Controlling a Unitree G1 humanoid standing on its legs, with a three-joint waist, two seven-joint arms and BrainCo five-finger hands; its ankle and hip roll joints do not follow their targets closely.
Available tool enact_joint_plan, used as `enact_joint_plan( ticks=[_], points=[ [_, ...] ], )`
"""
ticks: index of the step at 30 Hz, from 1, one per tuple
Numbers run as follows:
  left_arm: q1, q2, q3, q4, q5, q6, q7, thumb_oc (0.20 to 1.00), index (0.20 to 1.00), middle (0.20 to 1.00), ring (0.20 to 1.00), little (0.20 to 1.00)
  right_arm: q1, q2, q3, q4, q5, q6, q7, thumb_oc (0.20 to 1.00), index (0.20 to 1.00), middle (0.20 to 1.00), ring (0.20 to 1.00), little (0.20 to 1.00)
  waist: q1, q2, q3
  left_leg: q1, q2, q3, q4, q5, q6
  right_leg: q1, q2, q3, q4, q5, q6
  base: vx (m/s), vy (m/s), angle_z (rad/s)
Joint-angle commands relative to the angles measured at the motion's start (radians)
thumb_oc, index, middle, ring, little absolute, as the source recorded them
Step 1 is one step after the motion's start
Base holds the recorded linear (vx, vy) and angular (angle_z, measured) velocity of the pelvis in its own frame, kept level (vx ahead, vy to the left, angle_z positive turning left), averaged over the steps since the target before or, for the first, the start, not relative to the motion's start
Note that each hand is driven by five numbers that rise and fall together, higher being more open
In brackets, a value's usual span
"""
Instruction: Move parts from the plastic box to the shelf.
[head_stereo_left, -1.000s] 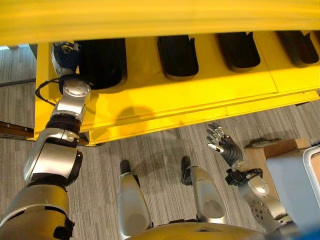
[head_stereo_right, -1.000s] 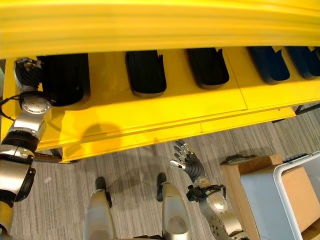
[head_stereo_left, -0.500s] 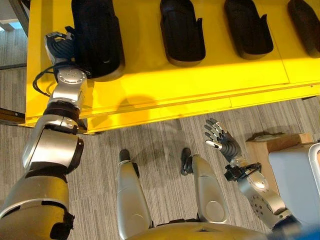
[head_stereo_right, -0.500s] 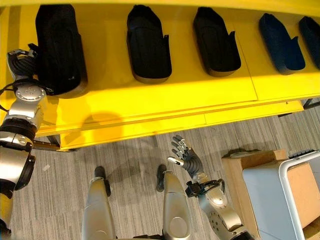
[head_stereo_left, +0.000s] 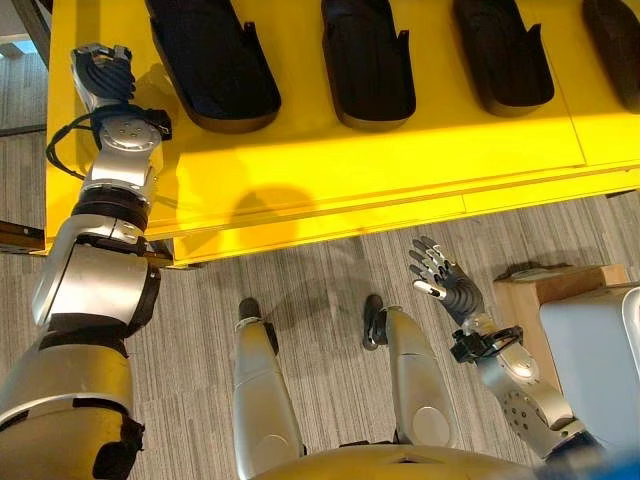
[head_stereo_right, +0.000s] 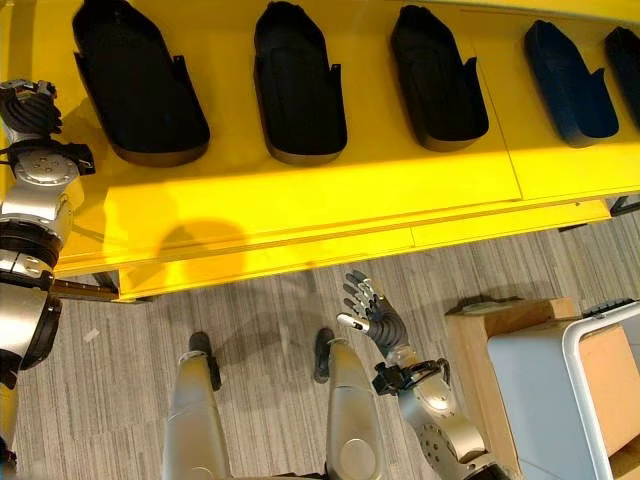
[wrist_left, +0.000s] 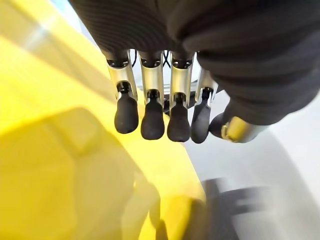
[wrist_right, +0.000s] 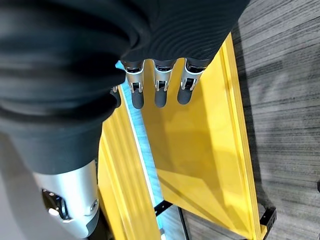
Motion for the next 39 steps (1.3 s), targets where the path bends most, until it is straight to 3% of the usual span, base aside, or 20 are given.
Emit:
enact_joint_plan(
  ticks=[1,16,17,18,23,24,25,28,29,30,31,35,39],
  points=[
    [-0.060,0.062,-0.029,0.055,0.058,-0.029,-0.010,0.200,0.200,0.200,0.200,0.200,0.058,-0.044,-0.020,-0.043,0.035,-0.045,0.027,1.000,1.000,1.000,1.000,1.000,-0.003,0.020,-0.090,-0.013,0.052,0.040,-0.031,0.036,0.013,-0.036,-0.026,0.054,-0.079,0.095,0.070,0.00,0.000,0.00],
    [-0.039,0.104,-0.033,0.038,0.081,-0.035,-0.020,0.200,0.200,0.200,0.200,0.200,0.076,-0.051,-0.029,-0.043,0.040,-0.041,0.056,1.000,1.000,1.000,1.000,1.000,0.004,0.027,-0.109,-0.043,0.047,0.036,-0.015,0.028,0.020,-0.072,-0.033,0.062,-0.063,0.094,0.073,0.00,0.000,0.00],
    [-0.025,0.108,-0.038,0.000,0.098,-0.039,-0.017,0.297,0.297,0.297,0.297,0.297,0.077,-0.053,-0.033,-0.049,0.039,-0.041,0.057,1.000,1.000,1.000,1.000,1.000,0.007,0.027,-0.112,-0.043,0.048,0.036,-0.017,0.028,0.020,-0.071,-0.033,0.063,-0.064,0.093,0.072,0.00,0.000,0.00],
    [-0.009,0.113,-0.035,-0.042,0.106,-0.049,-0.013,1.000,1.000,1.000,1.000,1.000,0.078,-0.052,-0.037,-0.050,0.038,-0.043,0.058,1.000,1.000,1.000,1.000,1.000,0.009,0.027,-0.113,-0.044,0.047,0.036,-0.018,0.028,0.019,-0.071,-0.034,0.063,-0.066,0.093,0.071,0.00,0.000,0.00],
    [0.089,0.141,-0.020,-0.231,0.176,-0.069,-0.003,1.000,1.000,1.000,1.000,1.000,0.086,-0.048,-0.063,-0.051,0.038,-0.046,0.063,1.000,1.000,1.000,1.000,1.000,0.018,0.029,-0.109,-0.041,0.042,0.037,-0.025,0.029,0.021,-0.071,-0.033,0.064,-0.069,0.092,0.069,-0.01,0.000,0.00],
    [0.122,0.148,-0.007,-0.298,0.197,-0.078,0.004,1.000,1.000,1.000,1.000,1.000,0.090,-0.048,-0.072,-0.054,0.037,-0.046,0.065,1.000,1.000,1.000,1.000,1.000,0.020,0.029,-0.108,-0.055,0.038,0.037,-0.034,0.057,0.027,-0.083,-0.034,0.062,-0.077,0.116,0.061,0.00,0.000,0.00],
    [0.146,0.152,0.000,-0.331,0.211,-0.080,0.005,1.000,1.000,1.000,1.000,1.000,0.094,-0.049,-0.075,-0.053,0.037,-0.047,0.066,1.000,1.000,1.000,1.000,1.000,0.022,0.030,-0.106,-0.040,0.041,0.037,-0.027,0.029,0.021,-0.070,-0.034,0.063,-0.068,0.090,0.067,0.00,0.000,0.00],
    [0.270,0.173,0.061,-0.526,0.297,-0.089,0.010,1.000,1.000,1.000,1.000,1.000,0.102,-0.045,-0.099,-0.055,0.033,-0.051,0.069,1.000,1.000,1.000,1.000,1.000,0.031,0.028,-0.101,-0.036,0.037,0.037,-0.029,0.027,0.021,-0.068,-0.035,0.064,-0.067,0.088,0.065,0.01,0.000,0.02],
    [0.354,0.167,0.111,-0.641,0.345,-0.096,0.013,1.000,1.000,1.000,1.000,1.000,0.107,-0.043,-0.115,-0.059,0.031,-0.053,0.071,1.000,1.000,1.000,1.000,1.000,0.038,0.026,-0.092,-0.044,0.034,0.037,-0.033,0.051,0.028,-0.076,-0.037,0.063,-0.073,0.108,0.057,0.00,0.000,0.00],
    [0.359,0.166,0.114,-0.643,0.345,-0.095,0.012,1.000,1.000,1.000,1.000,1.000,0.108,-0.045,-0.114,-0.058,0.032,-0.053,0.071,1.000,1.000,1.000,1.000,1.000,0.037,0.028,-0.095,-0.031,0.036,0.037,-0.028,0.024,0.022,-0.065,-0.036,0.064,-0.066,0.085,0.063,-0.06,0.002,0.01],
    [0.395,0.162,0.137,-0.698,0.369,-0.097,0.010,1.000,1.000,1.000,1.000,1.000,0.110,-0.043,-0.124,-0.061,0.027,-0.053,0.072,1.000,1.000,1.000,1.000,1.000,0.041,0.026,-0.089,-0.042,0.034,0.038,-0.032,0.049,0.029,-0.075,-0.036,0.064,-0.073,0.107,0.056,0.00,0.000,0.00],
    [0.516,0.130,0.188,-0.880,0.522,-0.104,-0.008,1.000,1.000,1.000,1.000,1.000,0.105,-0.047,-0.140,-0.061,0.017,-0.055,0.071,1.000,1.000,1.000,1.000,1.000,0.046,0.025,-0.080,-0.022,0.032,0.042,-0.038,0.045,0.030,-0.062,-0.034,0.067,-0.077,0.104,0.052,-0.01,0.003,0.01],
    [0.546,0.103,0.189,-0.946,0.552,-0.115,-0.026,1.000,1.000,1.000,1.000,1.000,0.108,-0.050,-0.144,-0.064,0.013,-0.054,0.068,1.000,1.000,1.000,1.000,1.000,0.046,0.025,-0.074,-0.014,0.034,0.045,-0.039,0.043,0.031,-0.057,-0.032,0.070,-0.079,0.105,0.051,0.00,-0.002,-0.03]
  ],
)
